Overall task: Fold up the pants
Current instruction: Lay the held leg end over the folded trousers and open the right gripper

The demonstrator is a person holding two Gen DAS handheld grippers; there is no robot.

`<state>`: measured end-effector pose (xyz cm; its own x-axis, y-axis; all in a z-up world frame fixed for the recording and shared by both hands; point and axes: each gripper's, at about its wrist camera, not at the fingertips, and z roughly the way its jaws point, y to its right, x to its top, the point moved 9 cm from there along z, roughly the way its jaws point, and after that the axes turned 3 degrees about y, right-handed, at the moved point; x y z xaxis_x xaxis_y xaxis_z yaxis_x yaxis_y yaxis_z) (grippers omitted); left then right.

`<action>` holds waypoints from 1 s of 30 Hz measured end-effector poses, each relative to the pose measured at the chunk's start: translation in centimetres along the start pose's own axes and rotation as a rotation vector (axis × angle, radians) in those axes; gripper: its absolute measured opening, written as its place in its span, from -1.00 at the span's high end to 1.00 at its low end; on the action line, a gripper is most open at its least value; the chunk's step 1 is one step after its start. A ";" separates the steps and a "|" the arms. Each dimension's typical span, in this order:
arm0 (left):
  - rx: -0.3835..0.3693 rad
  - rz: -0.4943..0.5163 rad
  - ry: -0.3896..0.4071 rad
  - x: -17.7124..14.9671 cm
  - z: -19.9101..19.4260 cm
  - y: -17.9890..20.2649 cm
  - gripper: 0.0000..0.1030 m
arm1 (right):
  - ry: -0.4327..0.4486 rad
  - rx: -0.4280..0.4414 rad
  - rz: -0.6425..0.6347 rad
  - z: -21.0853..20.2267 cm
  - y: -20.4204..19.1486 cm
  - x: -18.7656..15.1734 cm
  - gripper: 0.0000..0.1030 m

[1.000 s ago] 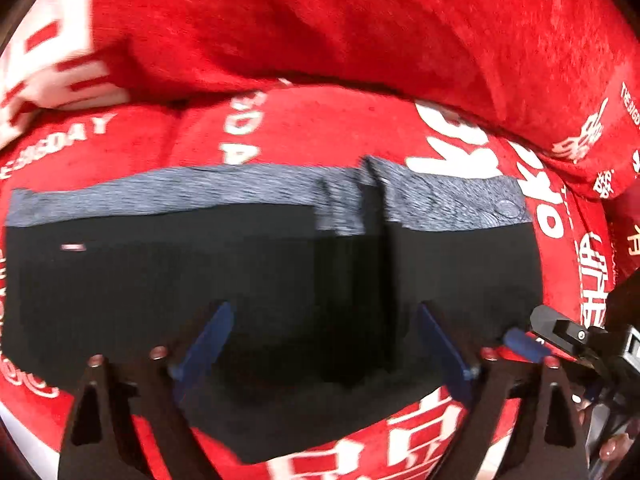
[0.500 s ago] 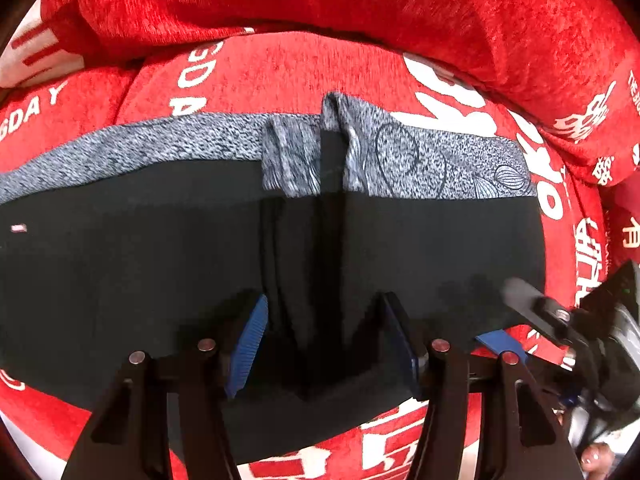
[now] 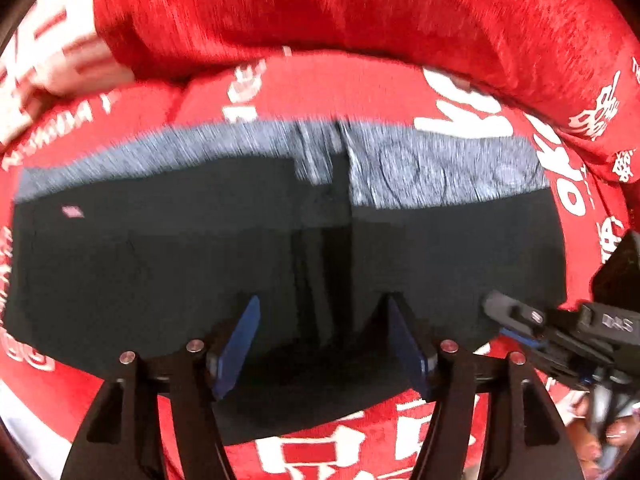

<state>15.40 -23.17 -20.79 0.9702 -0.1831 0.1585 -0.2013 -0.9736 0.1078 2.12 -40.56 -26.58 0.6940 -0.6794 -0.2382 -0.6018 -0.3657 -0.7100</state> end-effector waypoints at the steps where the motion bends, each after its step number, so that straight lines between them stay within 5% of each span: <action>1: 0.010 0.006 0.015 0.4 -0.6 -0.1 -0.30 | -0.027 -0.009 -0.029 -0.3 -0.5 -0.2 0.63; 4: 0.017 0.014 0.062 2.0 -2.3 0.1 -0.44 | -0.083 -0.011 -0.163 -2.6 -2.7 -1.4 0.49; 8: 0.010 0.046 0.124 4.8 -2.9 1.9 -0.63 | 0.073 -0.107 -0.369 -7.0 -5.3 1.8 0.49; 11: -0.001 0.071 0.111 6.1 -1.3 3.5 -0.63 | 0.142 -0.168 -0.376 -7.0 -5.8 5.9 0.49; 15: 0.117 0.111 0.011 4.4 3.2 3.2 -0.63 | 0.128 -0.273 -0.409 -4.1 -4.7 9.3 0.50; 19: 0.074 0.063 -0.015 2.0 3.1 2.1 -0.64 | 0.147 -0.324 -0.403 -3.0 -3.0 8.4 0.51; 26: 0.151 0.122 -0.032 0.5 -0.1 0.5 -0.64 | 0.055 -0.368 -0.523 -3.4 -4.1 3.0 0.50; 30: 0.168 0.129 -0.035 -0.3 -1.3 0.0 -0.64 | 0.040 -0.367 -0.531 -3.9 -4.7 0.5 0.01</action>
<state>14.94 -22.91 -19.56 0.9424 -0.3097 0.1260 -0.3020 -0.9502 -0.0772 3.80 -41.68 -20.76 0.9234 -0.3668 0.1130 -0.2816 -0.8476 -0.4498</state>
